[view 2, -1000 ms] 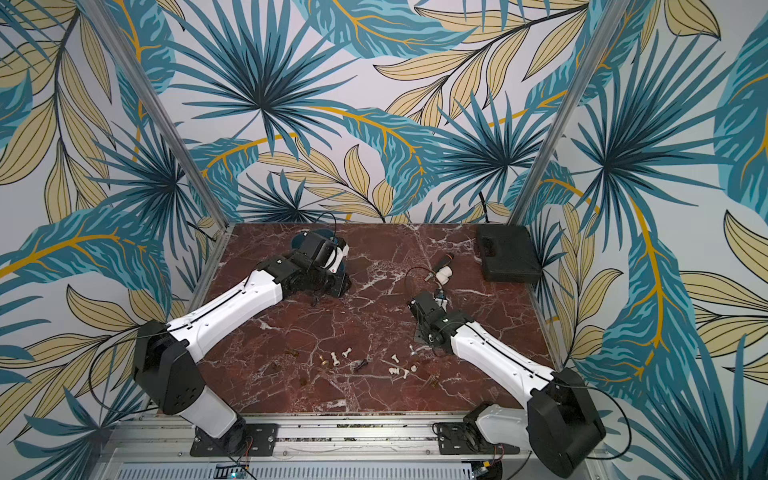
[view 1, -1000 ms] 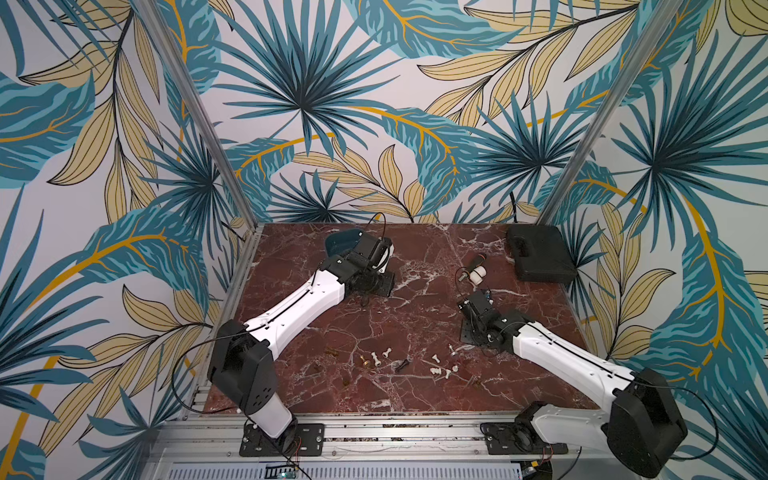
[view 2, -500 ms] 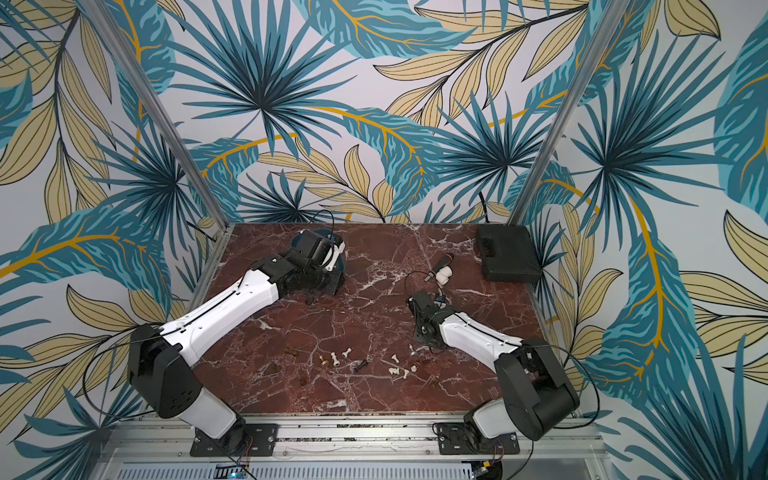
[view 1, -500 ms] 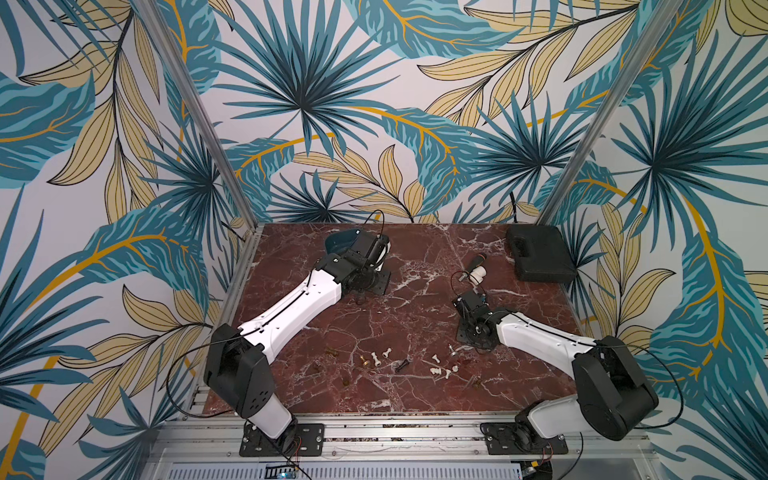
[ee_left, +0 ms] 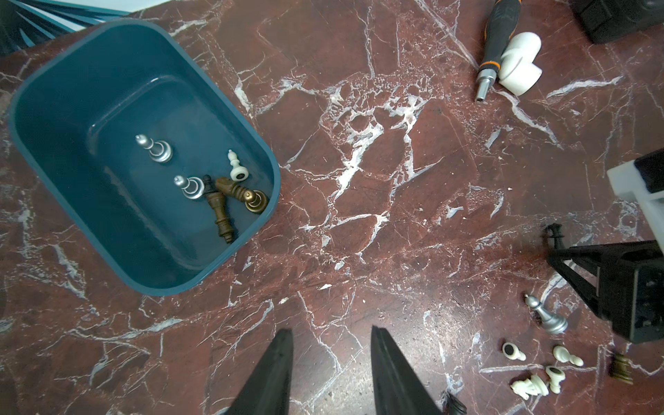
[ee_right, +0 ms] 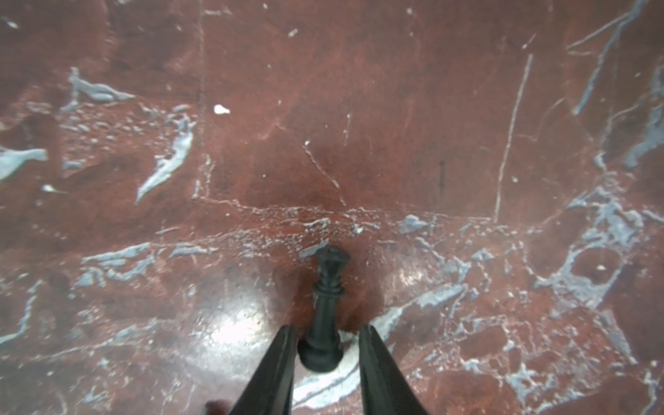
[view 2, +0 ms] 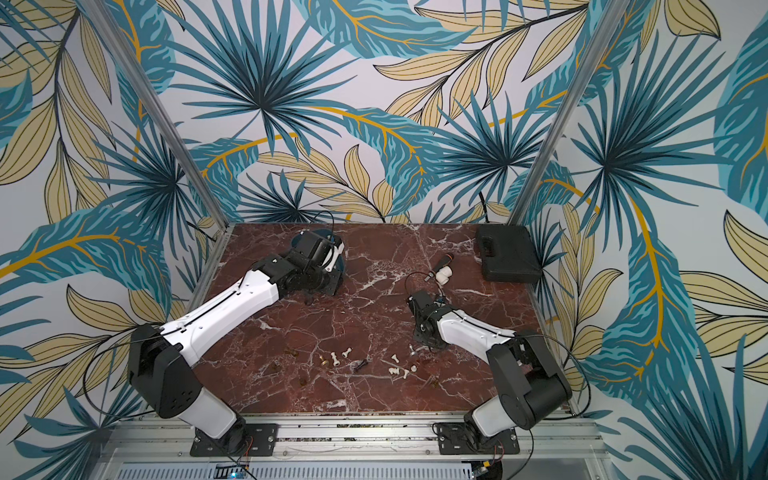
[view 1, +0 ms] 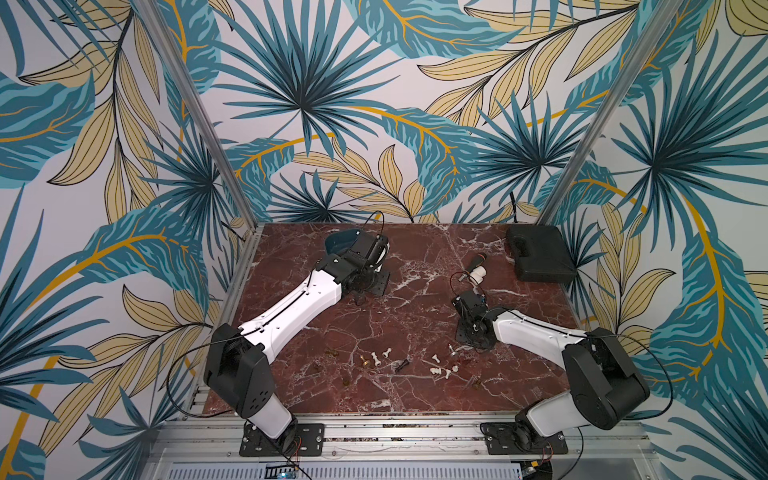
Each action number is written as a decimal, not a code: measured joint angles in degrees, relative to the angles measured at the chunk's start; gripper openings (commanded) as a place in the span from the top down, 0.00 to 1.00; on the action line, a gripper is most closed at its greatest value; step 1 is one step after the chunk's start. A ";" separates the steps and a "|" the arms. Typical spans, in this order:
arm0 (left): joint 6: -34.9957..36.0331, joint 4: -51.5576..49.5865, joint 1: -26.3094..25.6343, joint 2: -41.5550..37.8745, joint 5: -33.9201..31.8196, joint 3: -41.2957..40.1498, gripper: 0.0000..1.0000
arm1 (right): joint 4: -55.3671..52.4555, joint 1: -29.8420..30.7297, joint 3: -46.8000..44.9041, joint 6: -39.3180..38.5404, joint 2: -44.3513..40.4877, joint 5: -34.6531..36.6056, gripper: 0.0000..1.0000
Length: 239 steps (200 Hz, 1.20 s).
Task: Put the chess pieces into the storage box
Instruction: Pick up the chess piece at the center of the board, then place the chess piece in the storage box.
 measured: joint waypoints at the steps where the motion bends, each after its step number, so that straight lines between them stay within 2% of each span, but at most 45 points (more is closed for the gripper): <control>1: 0.00 0.00 0.00 0.00 0.00 -0.02 0.60 | 0.00 0.00 0.02 0.00 0.04 0.00 0.68; 39: 0.26 -0.15 0.00 0.00 -0.02 -0.81 0.60 | 0.00 -0.15 0.96 0.00 0.74 0.02 0.75; 60: 0.52 -0.24 0.00 0.00 -0.72 -0.90 0.60 | -0.02 -0.20 1.07 -0.15 0.79 0.02 0.83; 105: 1.07 -0.24 0.00 0.00 -2.47 -0.90 0.60 | -1.22 -0.26 2.21 -0.22 0.70 -0.90 0.85; 134: 1.46 -0.22 0.02 -0.61 -4.61 -0.90 0.60 | -5.27 -0.24 7.17 -1.55 -1.05 -1.27 0.85; 163: 1.46 0.13 0.74 -4.09 -6.60 -1.49 0.59 | -9.33 0.37 18.05 -3.74 -1.77 -1.09 0.85; 184: 1.07 0.92 2.71 -7.58 -7.10 -2.67 0.59 | -11.61 2.16 28.35 -5.62 0.66 -1.27 0.85; 211: -0.87 1.95 7.69 -11.28 -6.38 -5.77 0.59 | -13.25 6.27 44.26 -8.50 9.01 -1.77 0.85; 239: -3.41 1.88 13.75 -13.81 -5.18 -9.94 0.59 | -13.35 10.38 61.75 -11.54 21.59 -4.63 0.85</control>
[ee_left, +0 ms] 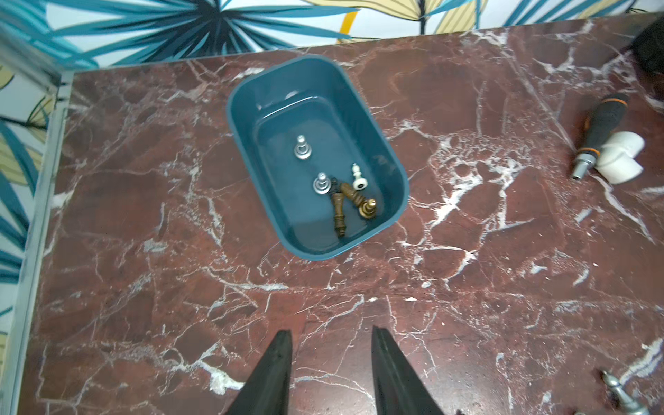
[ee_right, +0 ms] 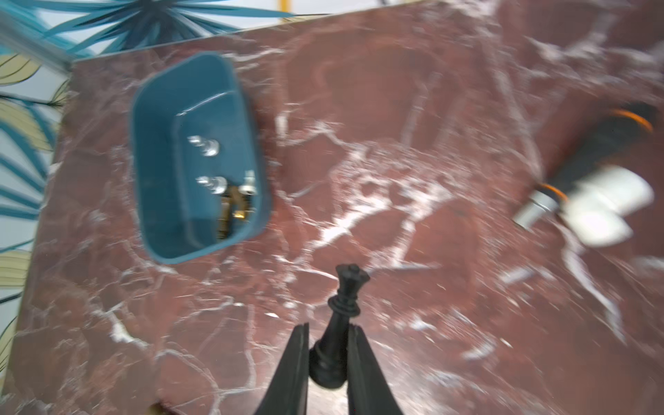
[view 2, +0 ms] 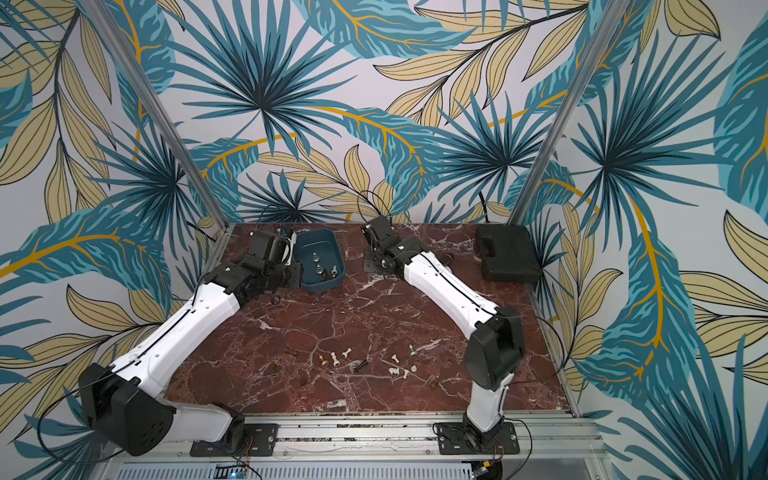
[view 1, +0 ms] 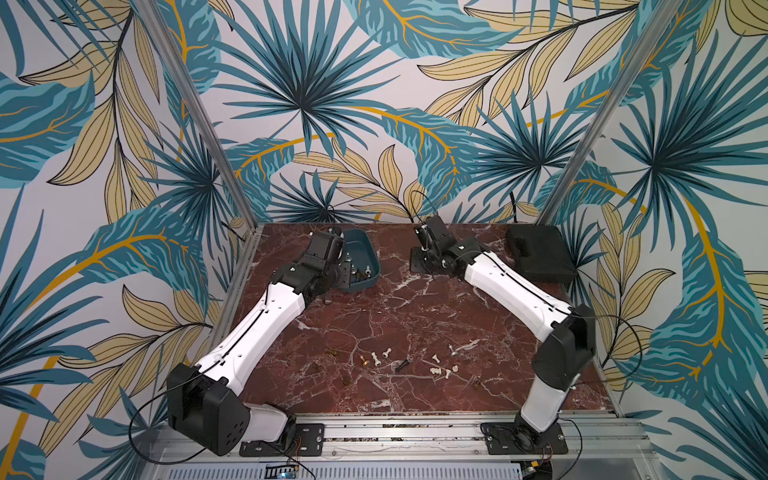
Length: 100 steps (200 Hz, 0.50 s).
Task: Put the chess pieces into the storage box
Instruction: Place the chess piece in the storage box.
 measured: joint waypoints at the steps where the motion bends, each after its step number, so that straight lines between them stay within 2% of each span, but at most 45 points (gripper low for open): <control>1: -0.07 -0.02 0.17 -0.07 0.04 -0.09 0.59 | -0.02 0.09 0.39 -0.09 0.35 -0.09 0.85; 48: -1.95 -0.50 7.50 -4.15 4.31 -4.72 0.59 | 0.22 4.07 22.40 -4.98 20.85 -6.21 0.85; 75: -2.01 -0.39 8.96 -5.97 5.97 -6.03 0.59 | 0.63 4.59 29.42 -6.71 29.64 -8.31 0.85; 100: -1.99 -0.28 9.18 -5.95 7.45 -6.71 0.59 | 1.79 4.46 31.26 -7.67 34.60 -8.24 0.84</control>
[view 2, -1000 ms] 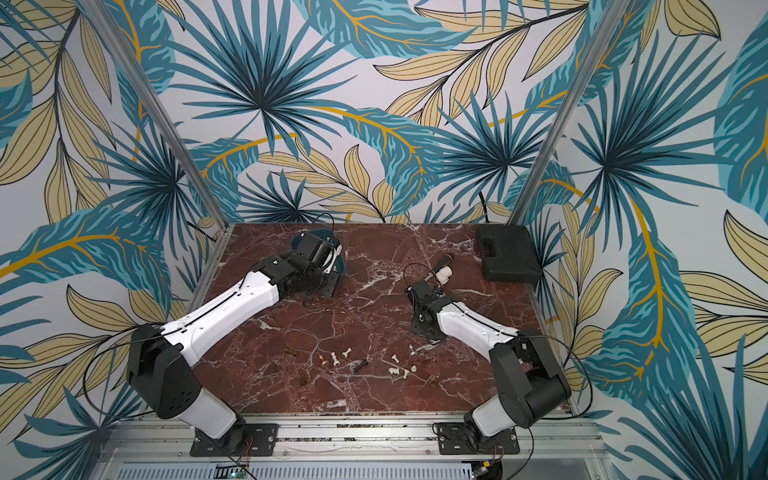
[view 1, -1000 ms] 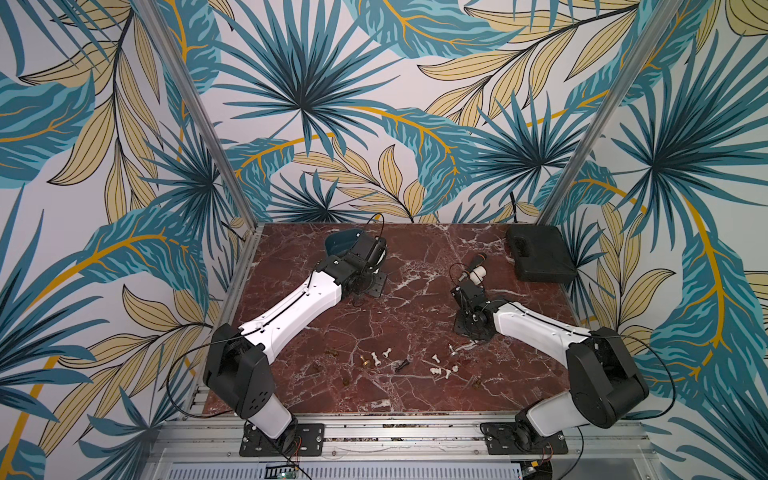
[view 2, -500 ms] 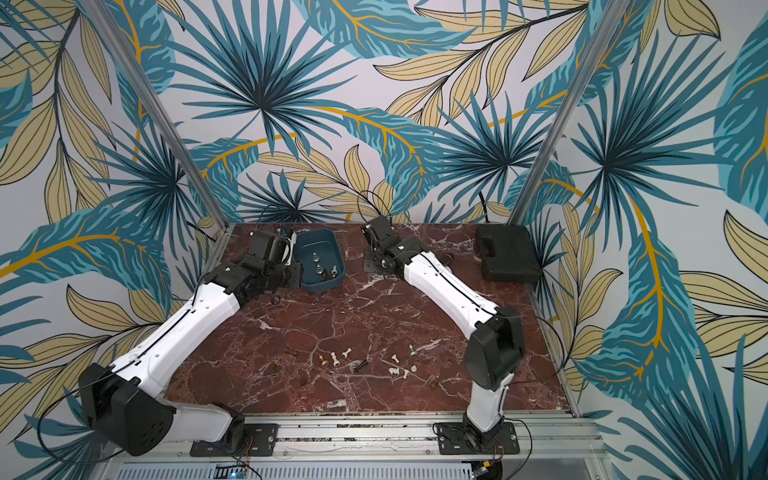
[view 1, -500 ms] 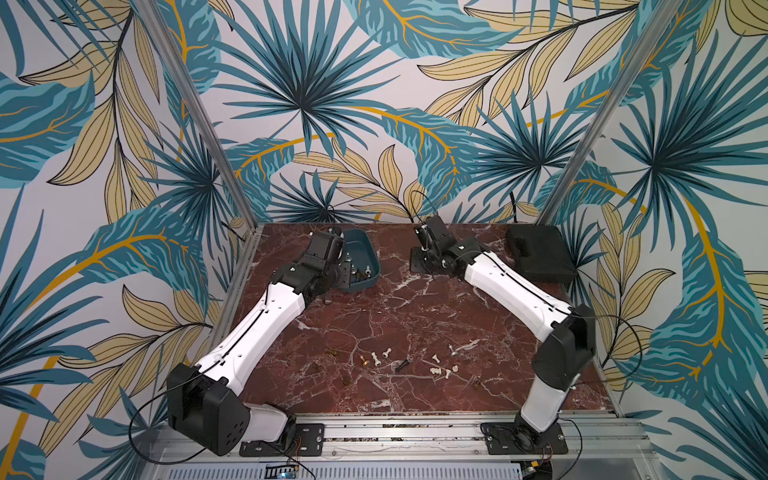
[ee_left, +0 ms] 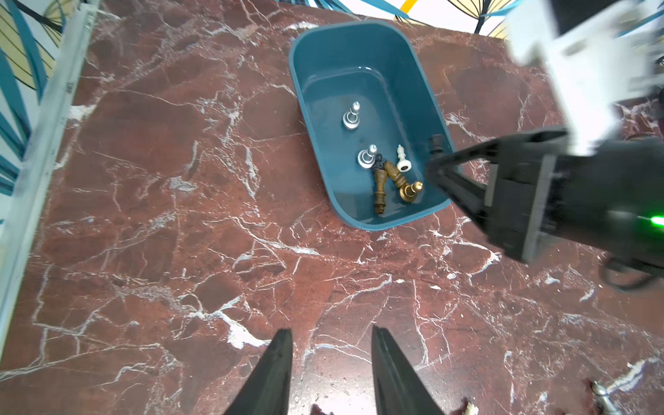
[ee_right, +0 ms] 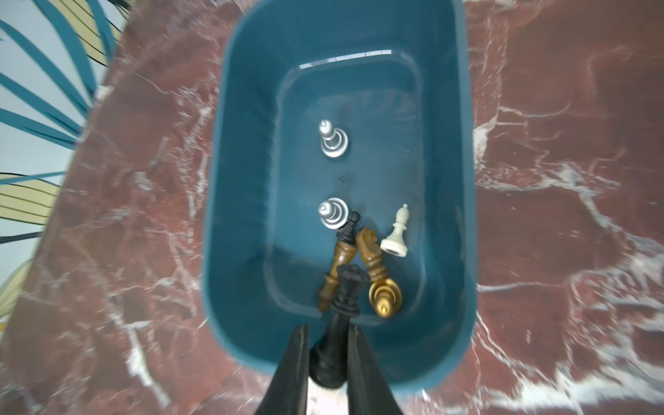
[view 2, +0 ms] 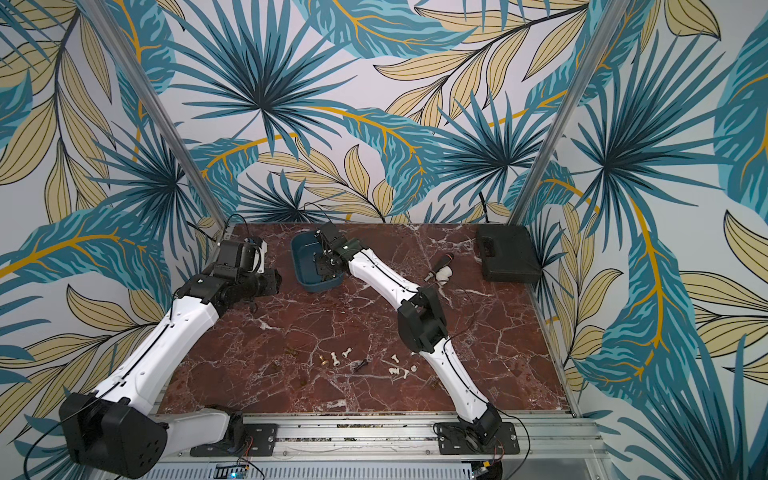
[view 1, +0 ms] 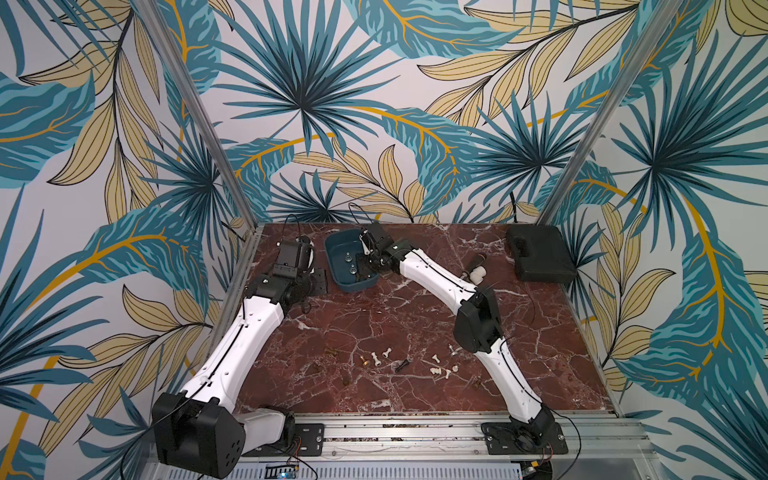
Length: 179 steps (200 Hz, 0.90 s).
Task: Put the chess pieces into the storage box
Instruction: Place the chess piece in the storage box.
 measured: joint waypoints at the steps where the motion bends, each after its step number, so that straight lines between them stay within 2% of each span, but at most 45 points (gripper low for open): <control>1: 0.00 0.02 0.02 0.04 0.09 -0.02 0.59 | 0.07 0.00 0.02 -0.07 0.15 0.02 0.84; 40: 0.15 0.17 0.85 1.31 2.29 -0.04 0.59 | 1.44 -0.09 0.04 -0.59 2.54 1.51 0.80; 71: 0.09 0.28 1.38 2.10 3.89 -0.04 0.59 | 3.02 -0.09 0.24 -0.76 2.69 2.19 0.67; 99: -0.02 0.31 1.42 2.54 4.79 -0.04 0.59 | 3.63 -0.09 0.44 -0.46 2.69 2.38 0.61; 125: -0.13 0.33 1.42 3.08 5.57 -0.04 0.59 | 3.67 -0.09 0.07 -0.13 2.25 2.51 0.60; 151: -0.63 0.37 1.14 3.43 6.75 -0.07 0.59 | 3.91 -0.09 -4.81 -0.07 -2.56 3.43 0.61; 165: -0.79 0.59 0.04 3.43 6.78 -0.07 0.59 | 5.22 -0.26 -11.15 0.57 -8.48 4.04 0.61; 179: -0.85 1.22 -3.15 3.43 6.19 -0.07 0.59 | 8.24 -0.72 -20.15 1.84 -16.70 4.07 0.61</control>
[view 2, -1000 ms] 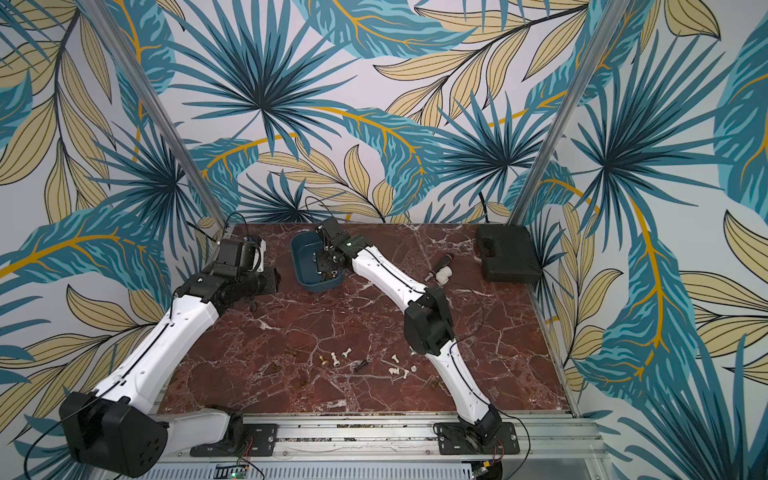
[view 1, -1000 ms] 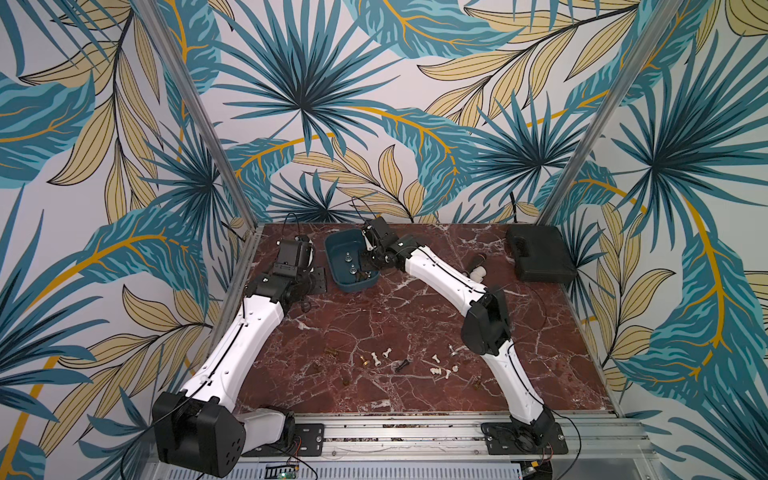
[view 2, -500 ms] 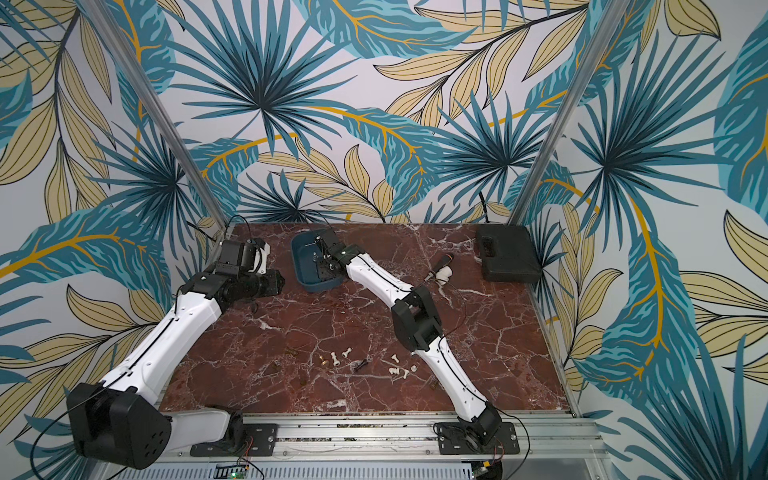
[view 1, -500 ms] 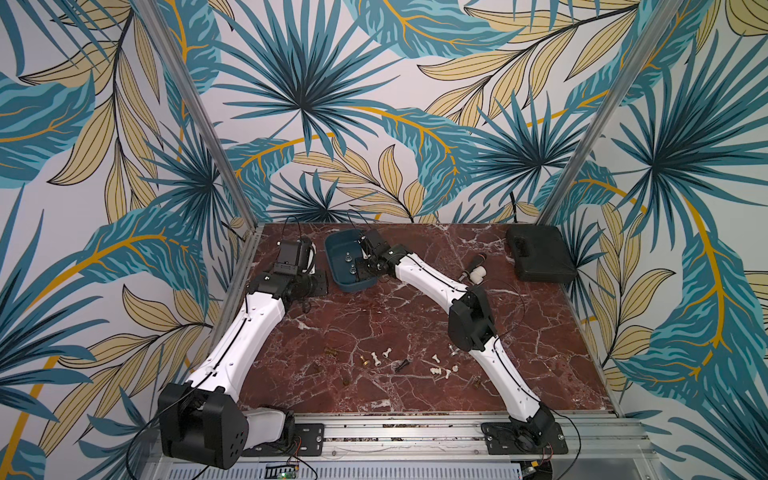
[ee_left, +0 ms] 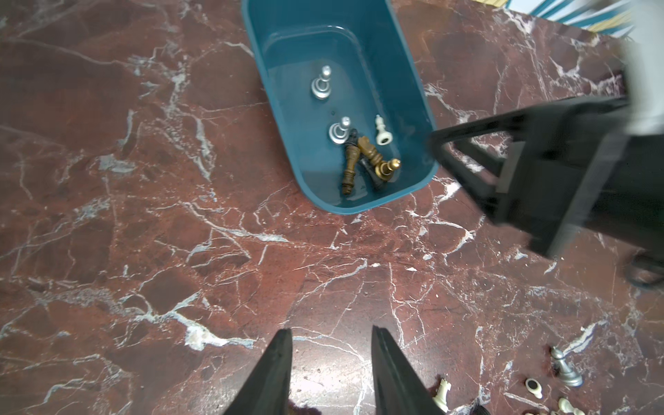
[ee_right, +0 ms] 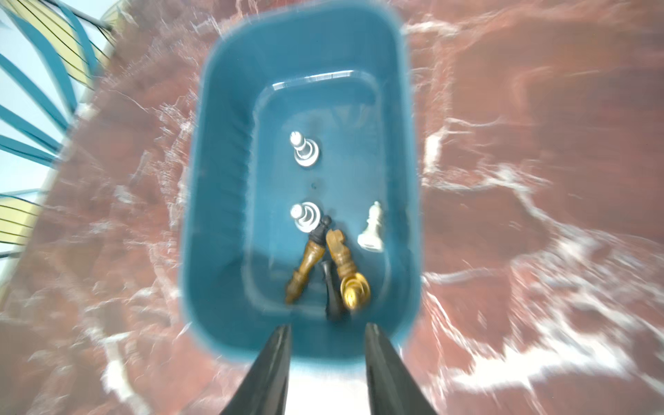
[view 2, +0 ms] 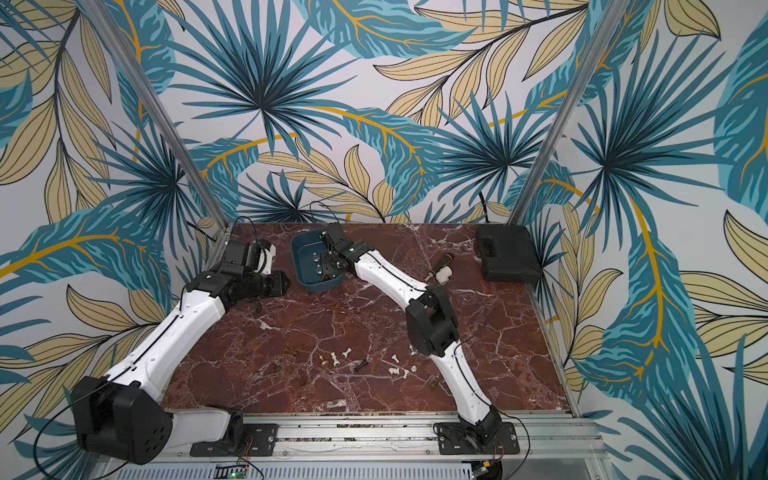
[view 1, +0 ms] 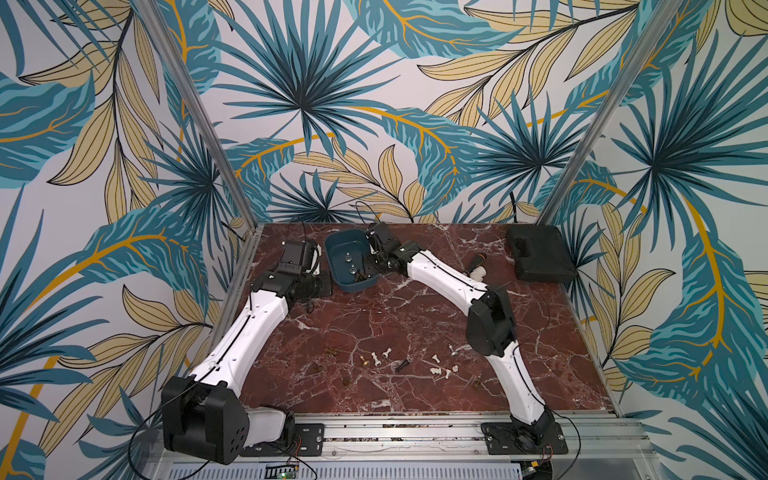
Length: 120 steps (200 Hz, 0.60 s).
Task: Put the chess pieces into the storage box
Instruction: Place the chess piece in the storage box, then pick up the chess piece at the center of the board.
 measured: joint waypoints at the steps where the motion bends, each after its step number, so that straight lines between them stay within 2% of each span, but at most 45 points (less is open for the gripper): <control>1: 0.00 0.02 -0.24 0.00 -0.07 0.00 0.59 | 0.50 -0.09 -1.05 0.22 -0.94 0.00 0.61; 28: -0.37 2.19 -9.94 0.61 -0.66 0.13 0.59 | 8.26 -3.61 -19.71 3.93 -18.88 -0.59 0.61; 51: -1.14 4.76 -17.77 2.97 -0.90 0.70 0.59 | 11.74 -8.02 -31.91 5.86 -30.62 0.13 0.61; 88: -2.27 8.96 -29.77 11.41 0.04 4.02 0.59 | 12.11 -12.17 -46.82 6.88 -43.91 3.43 0.61; 120: -2.12 9.92 -36.74 20.50 1.75 10.03 0.58 | 9.92 -13.62 -55.19 6.60 -55.28 9.55 0.61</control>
